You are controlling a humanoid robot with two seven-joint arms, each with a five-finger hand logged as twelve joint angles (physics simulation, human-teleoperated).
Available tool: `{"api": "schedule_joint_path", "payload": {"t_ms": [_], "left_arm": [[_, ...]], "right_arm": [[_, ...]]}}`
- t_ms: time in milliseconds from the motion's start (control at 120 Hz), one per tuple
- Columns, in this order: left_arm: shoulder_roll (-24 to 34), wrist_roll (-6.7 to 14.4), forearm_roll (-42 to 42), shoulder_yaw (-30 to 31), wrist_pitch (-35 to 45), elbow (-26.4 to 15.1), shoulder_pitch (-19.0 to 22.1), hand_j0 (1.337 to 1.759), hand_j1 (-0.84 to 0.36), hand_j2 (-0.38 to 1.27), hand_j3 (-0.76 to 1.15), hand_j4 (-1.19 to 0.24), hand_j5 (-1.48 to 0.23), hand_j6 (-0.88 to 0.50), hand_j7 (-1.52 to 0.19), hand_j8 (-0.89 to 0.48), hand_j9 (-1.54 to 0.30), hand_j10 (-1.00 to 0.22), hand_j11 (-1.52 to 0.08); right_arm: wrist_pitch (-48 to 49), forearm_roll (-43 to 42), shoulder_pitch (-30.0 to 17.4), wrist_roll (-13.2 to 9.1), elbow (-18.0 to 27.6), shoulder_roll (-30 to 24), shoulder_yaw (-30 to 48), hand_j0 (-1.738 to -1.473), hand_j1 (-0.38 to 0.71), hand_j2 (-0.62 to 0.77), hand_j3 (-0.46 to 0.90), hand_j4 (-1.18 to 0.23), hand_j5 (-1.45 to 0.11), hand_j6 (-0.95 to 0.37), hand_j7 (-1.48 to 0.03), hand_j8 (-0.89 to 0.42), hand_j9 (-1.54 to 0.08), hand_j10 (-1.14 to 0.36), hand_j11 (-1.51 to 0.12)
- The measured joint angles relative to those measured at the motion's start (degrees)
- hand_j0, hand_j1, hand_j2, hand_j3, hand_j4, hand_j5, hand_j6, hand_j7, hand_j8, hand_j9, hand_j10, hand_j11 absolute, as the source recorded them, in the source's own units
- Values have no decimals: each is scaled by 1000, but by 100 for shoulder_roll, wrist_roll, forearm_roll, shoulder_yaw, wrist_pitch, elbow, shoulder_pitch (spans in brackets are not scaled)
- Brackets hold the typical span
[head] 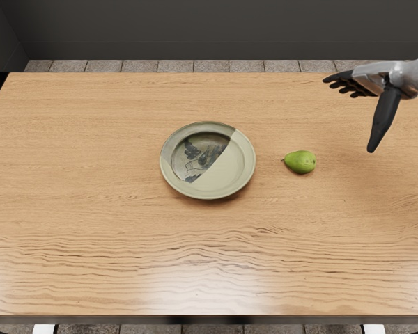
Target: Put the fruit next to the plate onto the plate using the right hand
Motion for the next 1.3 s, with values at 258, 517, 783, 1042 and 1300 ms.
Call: {"api": "schedule_joint_path", "payload": {"t_ms": [258, 517, 783, 1042, 1300], "left_arm": [[0, 0, 0, 0, 0, 0, 0, 1658, 330, 3, 0, -16, -21, -17, -21, -16, -21, -16, -21], [0, 0, 0, 0, 0, 0, 0, 1658, 330, 3, 0, -16, -21, -17, -21, -16, -21, -16, -21], [0, 0, 0, 0, 0, 0, 0, 1658, 330, 3, 0, -16, -21, -17, -21, -16, -21, -16, -21], [0, 0, 0, 0, 0, 0, 0, 1658, 330, 3, 0, -16, -21, -17, -21, -16, -21, -16, -21], [0, 0, 0, 0, 0, 0, 0, 1658, 330, 3, 0, -16, -21, -17, -21, -16, -21, -16, -21]], "right_arm": [[0, 27, -23, -43, 43, 15, 2, -1658, -349, 0, 0, -4, -1, -6, 0, -5, 0, -3, 0], [0, 21, -41, -384, 1096, 26, 0, -1658, -349, 0, 0, -4, -1, -5, 0, -4, 0, -3, 0], [-189, -883, -473, -429, 1654, 554, -54, -1658, -349, 0, 0, -3, 0, -4, 0, -3, 0, -2, 0], [-1488, -2212, -998, -433, 1762, 1052, -171, -1658, -349, 1, 0, -3, 0, -4, 0, -3, 0, -2, 0], [-1892, -2733, -1264, -433, 1408, 1198, -259, -1658, -288, -9, 0, -55, -68, -56, -67, -55, -68, -54, -68]]}}
